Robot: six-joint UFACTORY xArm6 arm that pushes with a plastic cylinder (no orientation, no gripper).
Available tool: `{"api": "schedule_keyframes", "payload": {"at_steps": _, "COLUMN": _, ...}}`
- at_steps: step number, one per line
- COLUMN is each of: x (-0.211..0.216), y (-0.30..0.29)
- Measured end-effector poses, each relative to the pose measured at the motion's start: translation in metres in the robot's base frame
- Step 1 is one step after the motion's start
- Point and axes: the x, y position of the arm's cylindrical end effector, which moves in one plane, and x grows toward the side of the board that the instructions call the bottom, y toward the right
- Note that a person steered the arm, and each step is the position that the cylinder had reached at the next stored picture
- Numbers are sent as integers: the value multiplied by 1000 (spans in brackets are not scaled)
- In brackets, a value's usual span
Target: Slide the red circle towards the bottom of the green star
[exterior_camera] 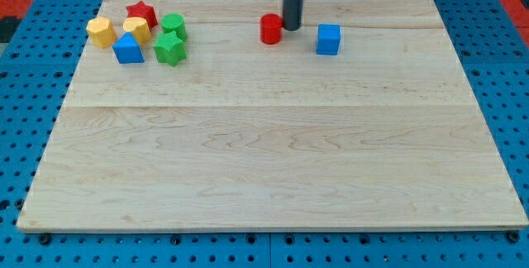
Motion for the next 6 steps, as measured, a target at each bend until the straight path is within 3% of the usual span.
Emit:
{"api": "schedule_keyframes", "payload": {"at_steps": 1, "x": -2, "y": -14}}
{"api": "schedule_keyframes", "payload": {"at_steps": 2, "x": 40, "y": -77}}
{"api": "schedule_keyframes", "payload": {"at_steps": 3, "x": 63, "y": -103}}
{"api": "schedule_keyframes", "payload": {"at_steps": 5, "x": 44, "y": -88}}
{"api": "schedule_keyframes", "payload": {"at_steps": 6, "x": 52, "y": -133}}
